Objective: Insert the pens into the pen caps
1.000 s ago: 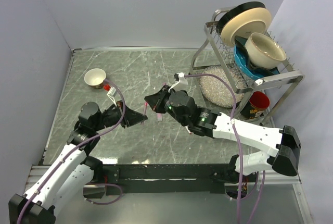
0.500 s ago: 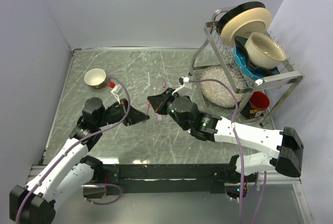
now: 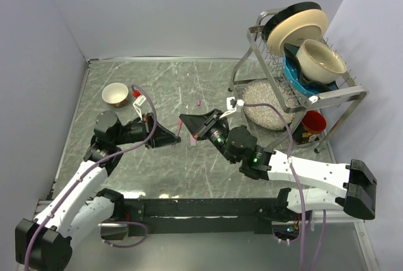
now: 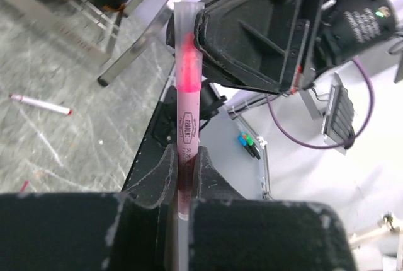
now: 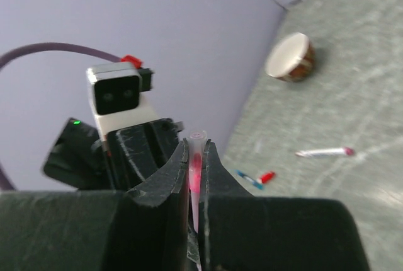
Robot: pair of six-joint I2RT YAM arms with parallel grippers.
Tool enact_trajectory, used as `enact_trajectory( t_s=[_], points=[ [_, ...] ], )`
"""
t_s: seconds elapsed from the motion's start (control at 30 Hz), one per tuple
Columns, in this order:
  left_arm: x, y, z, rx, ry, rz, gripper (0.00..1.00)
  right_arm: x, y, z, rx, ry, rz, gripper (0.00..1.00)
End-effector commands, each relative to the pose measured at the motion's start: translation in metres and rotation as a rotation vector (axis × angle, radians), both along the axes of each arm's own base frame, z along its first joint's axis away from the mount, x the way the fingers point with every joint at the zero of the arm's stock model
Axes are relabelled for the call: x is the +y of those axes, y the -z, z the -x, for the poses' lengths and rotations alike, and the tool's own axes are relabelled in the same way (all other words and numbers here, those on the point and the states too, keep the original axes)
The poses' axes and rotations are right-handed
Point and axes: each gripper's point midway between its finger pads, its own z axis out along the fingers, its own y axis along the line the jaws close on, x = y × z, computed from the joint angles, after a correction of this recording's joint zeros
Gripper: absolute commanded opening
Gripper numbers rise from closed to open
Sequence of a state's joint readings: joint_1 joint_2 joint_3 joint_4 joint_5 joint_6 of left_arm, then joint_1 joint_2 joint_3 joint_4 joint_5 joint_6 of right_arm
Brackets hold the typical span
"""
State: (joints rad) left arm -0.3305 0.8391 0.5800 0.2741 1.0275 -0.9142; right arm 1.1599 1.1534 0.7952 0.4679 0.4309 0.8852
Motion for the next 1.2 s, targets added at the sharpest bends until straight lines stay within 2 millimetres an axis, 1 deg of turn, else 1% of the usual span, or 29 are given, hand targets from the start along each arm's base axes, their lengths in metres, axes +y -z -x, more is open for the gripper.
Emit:
enact_trajectory(
  t_s=[0.0, 0.07, 0.13, 0.17, 0.2, 0.23, 0.27, 0.3, 0.33, 0.37, 0.4, 0.43, 0.47, 0.5, 0.53, 0.57, 0.63, 0.67, 0.73, 0.77, 0.8, 0.87, 0.9, 0.93, 0.97, 1.0, 1.03, 1.1, 1.17],
  points=[
    [0.019, -0.091, -0.059, -0.302, -0.308, 0.167, 0.01, 0.054, 0.042, 0.138, 0.063, -0.617, 0.098, 0.0],
    [0.019, -0.091, -0.055, -0.309, -0.297, 0.157, 0.01, 0.051, 0.037, 0.134, 0.069, -0.594, 0.099, 0.0],
    [0.018, -0.088, -0.051, -0.304, -0.274, 0.133, 0.01, 0.047, 0.035, 0.119, 0.082, -0.53, 0.116, 0.0],
    [0.017, -0.087, -0.049, -0.316, -0.264, 0.116, 0.01, 0.047, 0.018, 0.114, 0.068, -0.51, 0.095, 0.0],
    [0.016, -0.08, -0.046, -0.294, -0.242, 0.094, 0.02, 0.044, 0.02, 0.104, 0.076, -0.477, 0.12, 0.0],
    [0.016, -0.079, -0.042, -0.299, -0.232, 0.09, 0.05, 0.041, 0.013, 0.095, 0.069, -0.438, 0.121, 0.0],
    [0.017, -0.074, -0.041, -0.298, -0.232, 0.075, 0.16, 0.04, -0.003, 0.088, 0.055, -0.413, 0.105, 0.0],
    [0.018, -0.068, -0.039, -0.277, -0.231, 0.058, 0.21, 0.035, -0.004, 0.075, 0.059, -0.372, 0.129, 0.0],
    [0.02, -0.069, -0.032, -0.291, -0.235, 0.054, 0.28, 0.031, -0.019, 0.064, 0.051, -0.326, 0.121, 0.0],
    [0.022, -0.066, -0.03, -0.313, -0.242, 0.036, 0.37, 0.028, -0.02, 0.055, 0.056, -0.295, 0.137, 0.0],
    [0.023, -0.063, -0.028, -0.318, -0.245, 0.023, 0.39, 0.023, -0.016, 0.047, 0.065, -0.267, 0.174, 0.0],
    [0.025, -0.059, -0.021, -0.306, -0.245, 0.003, 0.42, 0.015, -0.023, 0.032, 0.062, -0.218, 0.174, 0.0],
    [0.027, -0.055, -0.018, -0.325, -0.246, -0.014, 0.5, 0.012, -0.025, 0.025, 0.061, -0.2, 0.178, 0.0],
    [0.028, -0.052, -0.014, -0.321, -0.242, -0.027, 0.54, 0.006, -0.018, 0.02, 0.075, -0.183, 0.207, 0.0],
    [0.03, -0.045, -0.009, -0.298, -0.241, -0.05, 0.58, -0.002, -0.016, 0.007, 0.081, -0.149, 0.216, 0.0],
    [0.032, -0.042, -0.007, -0.315, -0.245, -0.067, 0.65, -0.004, -0.012, 0.003, 0.087, -0.15, 0.228, 0.0],
    [0.036, -0.03, -0.001, -0.291, -0.254, -0.11, 0.71, -0.016, 0.004, -0.015, 0.119, -0.108, 0.301, 0.0],
    [0.04, -0.028, -0.003, -0.292, -0.287, -0.123, 0.84, -0.015, 0.023, -0.024, 0.154, -0.101, 0.358, 0.0],
    [0.045, -0.022, -0.005, -0.3, -0.33, -0.148, 0.94, -0.017, 0.051, -0.033, 0.192, -0.115, 0.452, 0.0],
    [0.049, -0.017, -0.009, -0.289, -0.363, -0.166, 0.99, -0.017, 0.074, -0.043, 0.235, -0.109, 0.504, 0.0],
    [0.051, -0.013, -0.011, -0.283, -0.379, -0.179, 0.99, -0.017, 0.087, -0.048, 0.255, -0.101, 0.542, 0.0],
    [0.055, -0.008, -0.014, -0.275, -0.411, -0.2, 0.99, -0.012, 0.101, -0.054, 0.264, -0.103, 0.574, 0.0],
    [0.058, -0.007, -0.017, -0.27, -0.437, -0.209, 0.99, -0.007, 0.121, -0.059, 0.292, -0.102, 0.615, 0.0],
    [0.061, -0.01, -0.019, -0.281, -0.462, -0.215, 1.0, -0.002, 0.12, -0.065, 0.287, -0.099, 0.621, 0.0],
    [0.063, -0.01, -0.021, -0.279, -0.484, -0.222, 0.99, 0.003, 0.128, -0.07, 0.299, -0.097, 0.642, 0.0],
    [0.068, -0.01, -0.026, -0.275, -0.526, -0.234, 0.99, 0.004, 0.153, -0.076, 0.337, -0.084, 0.705, 0.0],
    [0.071, -0.012, -0.026, -0.281, -0.545, -0.231, 0.99, 0.012, 0.15, -0.084, 0.332, -0.077, 0.709, 0.0],
    [0.076, -0.014, -0.026, -0.292, -0.582, -0.232, 1.0, 0.016, 0.169, -0.091, 0.366, -0.075, 0.77, 0.0],
    [0.079, -0.015, -0.027, -0.292, -0.598, -0.236, 0.99, 0.028, 0.188, -0.106, 0.393, -0.065, 0.82, 0.0]
  ],
)
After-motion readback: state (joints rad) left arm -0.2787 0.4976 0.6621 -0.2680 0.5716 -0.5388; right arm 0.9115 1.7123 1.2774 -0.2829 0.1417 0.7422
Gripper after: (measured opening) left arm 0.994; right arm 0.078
